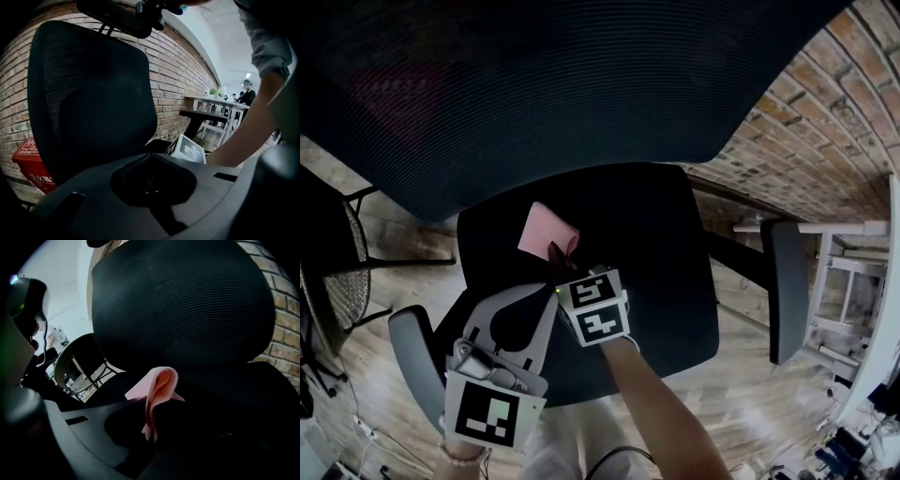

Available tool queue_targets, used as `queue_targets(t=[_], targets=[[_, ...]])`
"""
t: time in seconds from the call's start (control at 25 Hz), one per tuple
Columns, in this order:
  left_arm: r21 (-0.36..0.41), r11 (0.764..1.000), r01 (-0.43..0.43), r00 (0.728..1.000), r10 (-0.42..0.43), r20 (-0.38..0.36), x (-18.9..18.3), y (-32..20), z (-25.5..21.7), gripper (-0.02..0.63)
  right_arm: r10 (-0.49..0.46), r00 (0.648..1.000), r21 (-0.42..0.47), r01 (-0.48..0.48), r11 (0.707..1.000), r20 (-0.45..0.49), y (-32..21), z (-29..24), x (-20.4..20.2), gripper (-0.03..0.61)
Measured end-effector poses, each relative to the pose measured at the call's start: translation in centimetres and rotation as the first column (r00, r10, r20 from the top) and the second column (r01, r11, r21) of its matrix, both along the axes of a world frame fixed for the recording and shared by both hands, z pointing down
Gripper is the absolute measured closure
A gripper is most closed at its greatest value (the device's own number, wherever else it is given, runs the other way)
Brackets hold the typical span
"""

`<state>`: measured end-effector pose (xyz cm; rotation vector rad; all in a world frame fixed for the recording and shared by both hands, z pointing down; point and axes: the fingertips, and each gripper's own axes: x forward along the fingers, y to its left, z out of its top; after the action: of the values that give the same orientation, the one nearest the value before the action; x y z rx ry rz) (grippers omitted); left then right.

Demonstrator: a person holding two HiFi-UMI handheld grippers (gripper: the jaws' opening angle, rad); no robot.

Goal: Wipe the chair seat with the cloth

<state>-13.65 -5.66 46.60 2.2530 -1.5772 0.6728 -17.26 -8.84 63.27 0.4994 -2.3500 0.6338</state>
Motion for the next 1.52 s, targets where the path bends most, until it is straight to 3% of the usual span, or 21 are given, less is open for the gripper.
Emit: queue_targets(t=[0.44,0.8,1.0,1.2,1.52], targets=[[0.001,0.999,-0.053,0.999,0.053,0.004,2.7,-1.5,0.8,0.595,0.19,0.98,0.059,-0.186,0.981,-0.062,-5.9,0.2,9.1,0.528],[-0.005,0.991,-0.137,0.991,0.137,0.008,6.6,-3.2,1.6,0.595,0.384,0.918,0.118,-0.371,0.921,-0.105,-10.4,-0.8,19.5,0.529],[0.0,0.985,-0.172,0.985,0.172,0.01,8.1,-3.8,1.7,0.595,0.426,0.894,0.142,-0.408,0.902,-0.139,-11.1,-1.2,23.2,0.528],[-0.003,0.987,-0.162,0.987,0.162,0.009,7.8,-3.8,2.1,0.595,0.422,0.894,0.132,-0.405,0.905,-0.148,-10.7,-1.2,23.6,0.528],[-0.001,0.993,-0.121,0.992,0.121,0.028,5.9,-2.0,2.0,0.595,0.327,0.937,0.059,-0.322,0.945,-0.124,-6.6,-0.1,18.8,0.528]])
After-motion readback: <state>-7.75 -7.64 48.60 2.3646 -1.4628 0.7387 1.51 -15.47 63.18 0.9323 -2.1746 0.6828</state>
